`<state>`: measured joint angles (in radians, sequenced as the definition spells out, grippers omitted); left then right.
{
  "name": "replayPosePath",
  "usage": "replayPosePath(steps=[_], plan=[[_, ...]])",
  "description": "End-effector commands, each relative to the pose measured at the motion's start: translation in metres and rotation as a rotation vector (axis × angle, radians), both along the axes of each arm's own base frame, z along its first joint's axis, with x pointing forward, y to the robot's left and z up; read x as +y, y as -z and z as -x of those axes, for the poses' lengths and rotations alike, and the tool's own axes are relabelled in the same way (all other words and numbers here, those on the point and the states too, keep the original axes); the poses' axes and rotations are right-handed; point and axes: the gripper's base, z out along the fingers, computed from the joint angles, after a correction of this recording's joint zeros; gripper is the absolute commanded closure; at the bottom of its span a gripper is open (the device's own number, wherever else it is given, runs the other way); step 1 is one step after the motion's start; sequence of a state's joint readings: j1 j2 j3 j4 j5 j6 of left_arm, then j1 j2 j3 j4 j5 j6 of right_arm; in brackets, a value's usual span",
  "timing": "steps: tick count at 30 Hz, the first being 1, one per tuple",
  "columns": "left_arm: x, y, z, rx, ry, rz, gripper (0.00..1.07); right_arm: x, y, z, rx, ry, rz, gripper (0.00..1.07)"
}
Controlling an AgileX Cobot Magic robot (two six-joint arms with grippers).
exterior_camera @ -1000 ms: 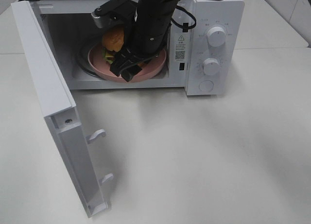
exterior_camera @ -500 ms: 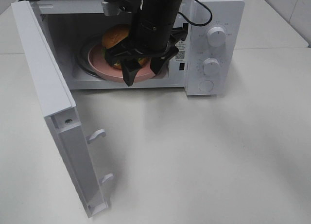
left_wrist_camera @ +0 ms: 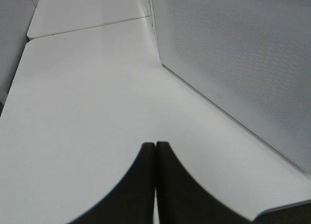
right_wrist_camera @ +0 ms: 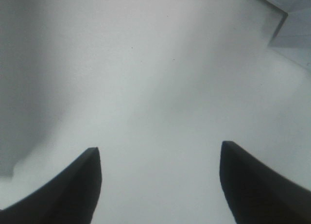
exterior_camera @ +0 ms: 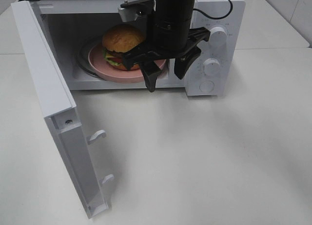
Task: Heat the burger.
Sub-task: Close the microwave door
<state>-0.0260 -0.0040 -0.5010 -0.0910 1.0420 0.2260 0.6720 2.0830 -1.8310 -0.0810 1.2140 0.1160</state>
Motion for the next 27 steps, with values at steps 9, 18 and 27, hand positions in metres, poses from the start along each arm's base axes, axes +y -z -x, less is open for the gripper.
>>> replayPosePath(steps=[9,18,27], plan=[[0.0,0.001,0.003,-0.024,-0.007,0.004,1.06,-0.065,-0.023,0.023,0.041,0.108,0.044,0.42],[0.0,0.001,0.003,-0.024,-0.007,0.004,1.06,-0.156,-0.056,0.051,0.005,0.323,0.015,0.42],[0.0,0.001,0.003,-0.024,-0.007,0.004,1.06,-0.201,-0.077,0.095,-0.075,0.412,0.0,0.42]])
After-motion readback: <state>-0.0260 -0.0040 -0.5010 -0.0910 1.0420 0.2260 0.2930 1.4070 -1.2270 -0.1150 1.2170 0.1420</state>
